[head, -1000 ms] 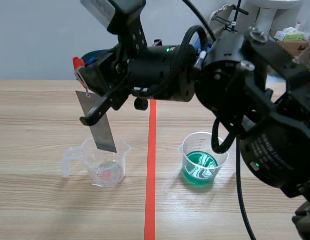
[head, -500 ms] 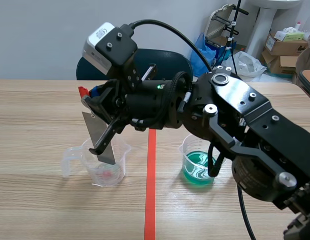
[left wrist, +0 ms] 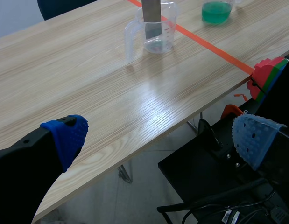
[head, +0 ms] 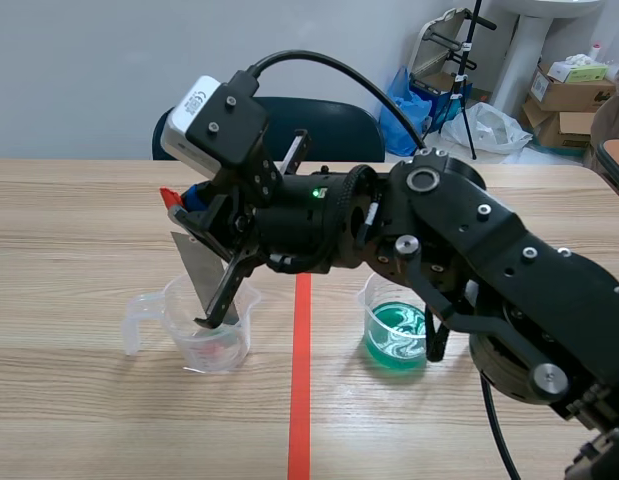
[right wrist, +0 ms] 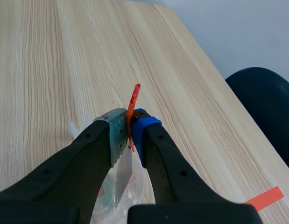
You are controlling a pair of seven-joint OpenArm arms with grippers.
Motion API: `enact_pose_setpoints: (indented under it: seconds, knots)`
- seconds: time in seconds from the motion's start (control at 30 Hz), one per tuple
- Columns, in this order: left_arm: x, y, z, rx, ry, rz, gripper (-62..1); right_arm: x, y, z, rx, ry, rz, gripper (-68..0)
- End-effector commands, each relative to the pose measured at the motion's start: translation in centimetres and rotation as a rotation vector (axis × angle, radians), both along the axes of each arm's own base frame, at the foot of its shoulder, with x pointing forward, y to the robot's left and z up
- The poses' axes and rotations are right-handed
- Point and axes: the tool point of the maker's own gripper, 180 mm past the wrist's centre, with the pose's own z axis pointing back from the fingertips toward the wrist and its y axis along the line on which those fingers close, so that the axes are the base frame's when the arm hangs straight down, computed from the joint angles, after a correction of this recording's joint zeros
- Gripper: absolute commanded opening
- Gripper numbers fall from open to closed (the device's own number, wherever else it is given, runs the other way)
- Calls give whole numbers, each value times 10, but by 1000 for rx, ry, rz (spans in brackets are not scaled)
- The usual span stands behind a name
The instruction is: Do the redox reaction experiment
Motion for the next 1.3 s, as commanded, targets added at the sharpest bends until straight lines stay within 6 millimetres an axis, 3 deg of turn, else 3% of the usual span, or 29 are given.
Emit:
enact_pose_setpoints:
  seconds: [0.0,0.9,0.97,1.13,1.27]
  knots:
    - [3,-1,8,-18,-38,-5,14,3,2,13,29,-35,4,-669]
    - [3,-1,8,-18,-38,-5,14,3,1,10,-17,-101,14,-659]
    - [3,-1,8,-18,-38,-5,14,3,1,8,-33,-108,13,-586]
    - [3,-1,8,-18,-38,-5,14,-11,4,-5,-105,-96,104,-318]
    - [3,-1,8,-18,-38,-5,14,-22,7,-8,-112,-76,165,-169]
